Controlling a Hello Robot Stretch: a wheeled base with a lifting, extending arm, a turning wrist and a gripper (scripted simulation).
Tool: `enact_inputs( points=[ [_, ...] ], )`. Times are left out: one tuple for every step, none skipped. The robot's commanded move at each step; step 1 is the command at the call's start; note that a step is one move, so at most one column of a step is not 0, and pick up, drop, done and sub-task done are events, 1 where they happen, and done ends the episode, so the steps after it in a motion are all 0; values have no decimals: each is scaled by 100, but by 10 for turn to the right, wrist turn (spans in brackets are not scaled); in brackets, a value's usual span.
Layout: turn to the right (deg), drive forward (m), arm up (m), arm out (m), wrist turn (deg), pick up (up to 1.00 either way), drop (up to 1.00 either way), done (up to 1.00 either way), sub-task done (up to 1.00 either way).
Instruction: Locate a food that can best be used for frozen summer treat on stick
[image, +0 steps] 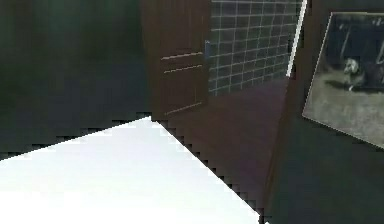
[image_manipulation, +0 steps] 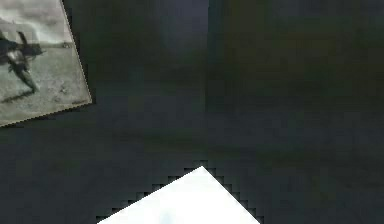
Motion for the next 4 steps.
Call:
enact_inputs(
  points=[
    [30, 0, 0, 0, 0, 0, 0, 0, 0],
    [0, 95, 0, 0, 0, 0, 0, 0, 0],
    [-450, 0, 0, 0, 0, 0, 0, 0, 0],
    [-330, 0, 0, 0, 0, 0, 0, 0, 0]
  ],
)
